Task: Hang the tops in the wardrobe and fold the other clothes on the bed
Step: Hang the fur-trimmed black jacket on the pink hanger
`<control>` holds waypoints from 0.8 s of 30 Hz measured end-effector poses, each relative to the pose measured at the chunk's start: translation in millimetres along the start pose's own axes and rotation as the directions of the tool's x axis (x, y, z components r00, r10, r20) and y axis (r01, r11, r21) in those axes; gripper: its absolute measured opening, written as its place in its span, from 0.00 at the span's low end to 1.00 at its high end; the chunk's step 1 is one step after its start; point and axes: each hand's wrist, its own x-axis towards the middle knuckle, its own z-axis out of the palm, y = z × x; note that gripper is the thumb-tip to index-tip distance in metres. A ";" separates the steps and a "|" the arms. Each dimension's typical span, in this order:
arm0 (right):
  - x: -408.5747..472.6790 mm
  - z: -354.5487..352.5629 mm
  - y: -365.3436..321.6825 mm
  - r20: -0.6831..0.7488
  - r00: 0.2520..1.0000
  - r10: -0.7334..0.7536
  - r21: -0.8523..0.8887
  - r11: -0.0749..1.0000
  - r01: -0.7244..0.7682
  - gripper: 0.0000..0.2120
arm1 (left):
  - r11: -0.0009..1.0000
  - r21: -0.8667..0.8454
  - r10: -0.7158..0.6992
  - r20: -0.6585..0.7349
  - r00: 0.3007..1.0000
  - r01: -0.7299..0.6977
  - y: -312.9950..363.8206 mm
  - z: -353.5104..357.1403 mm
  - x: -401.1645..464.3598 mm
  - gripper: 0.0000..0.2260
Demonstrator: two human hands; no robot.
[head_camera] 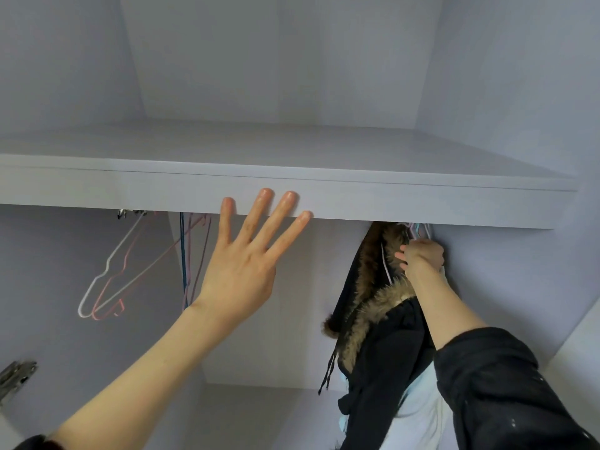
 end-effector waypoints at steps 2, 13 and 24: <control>-0.3 -5.2 2.1 -0.039 0.999 -0.037 -0.040 0.999 0.035 0.12 | 1.000 -0.016 -0.008 0.025 1.000 0.009 0.6 -2.5 0.1 0.46; -84.6 -67.4 13.5 0.208 0.937 -0.281 -0.439 0.829 0.346 0.18 | 0.899 -0.434 -0.020 0.075 0.997 0.051 41.6 -25.9 -6.8 0.31; -279.3 -234.5 97.7 0.008 0.994 -0.105 -0.405 0.909 0.099 0.13 | 0.272 -0.959 0.402 0.188 0.896 0.079 172.4 -59.5 -72.6 0.16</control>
